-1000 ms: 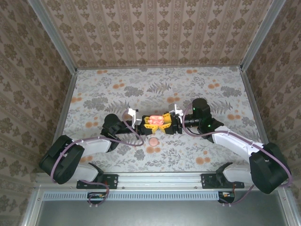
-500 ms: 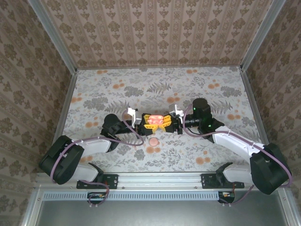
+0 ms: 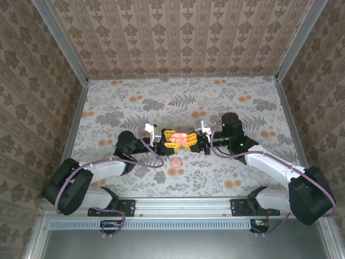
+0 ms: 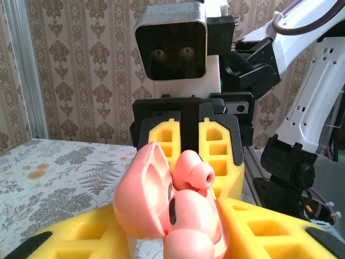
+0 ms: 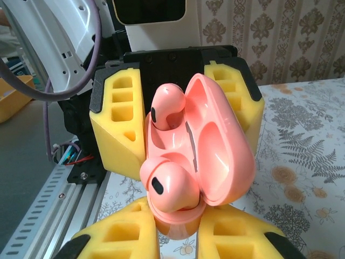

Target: Insert the wireless bluetooth earbuds into the charging case

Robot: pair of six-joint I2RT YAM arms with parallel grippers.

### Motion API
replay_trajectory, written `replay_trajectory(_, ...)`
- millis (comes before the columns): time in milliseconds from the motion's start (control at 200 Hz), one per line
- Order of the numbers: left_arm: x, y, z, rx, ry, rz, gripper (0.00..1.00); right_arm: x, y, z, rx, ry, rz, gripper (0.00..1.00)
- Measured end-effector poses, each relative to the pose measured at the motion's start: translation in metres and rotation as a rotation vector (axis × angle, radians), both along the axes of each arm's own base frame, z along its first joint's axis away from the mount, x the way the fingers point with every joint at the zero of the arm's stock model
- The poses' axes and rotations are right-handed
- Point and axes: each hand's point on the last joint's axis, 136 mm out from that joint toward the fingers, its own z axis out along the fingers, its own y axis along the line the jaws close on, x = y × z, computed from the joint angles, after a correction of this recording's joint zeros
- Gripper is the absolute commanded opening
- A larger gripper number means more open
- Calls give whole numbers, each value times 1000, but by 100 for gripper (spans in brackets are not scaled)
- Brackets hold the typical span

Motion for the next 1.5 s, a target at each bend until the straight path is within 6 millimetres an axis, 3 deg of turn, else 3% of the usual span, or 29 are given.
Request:
replay_trajectory(290, 0, 0, -2, 5, -2, 4, 42, 0, -5, 6, 5, -13, -12, 12)
replay_trajectory(595, -2, -1, -3, 9, -7, -7, 26, 1, -7, 4, -1, -4, -21, 14)
replay_trajectory(695, -2, -1, -3, 9, -6, -7, 24, 2, -7, 4, -1, -4, -23, 22)
replay_trajectory(805, -2, -1, -3, 9, -5, -7, 23, 1, -8, 5, -2, -13, -26, 39)
replay_trajectory(940, -1, -1, -3, 8, -4, 1, 23, -2, -15, 6, 0, -35, -56, 42)
replay_trajectory(1095, 0, -1, -3, 8, -4, 2, 23, -6, -25, 8, 2, -69, -112, 40)
replay_trajectory(1500, 0, 0, -2, 5, -9, 8, 23, -12, -35, 25, 34, -127, -173, 17)
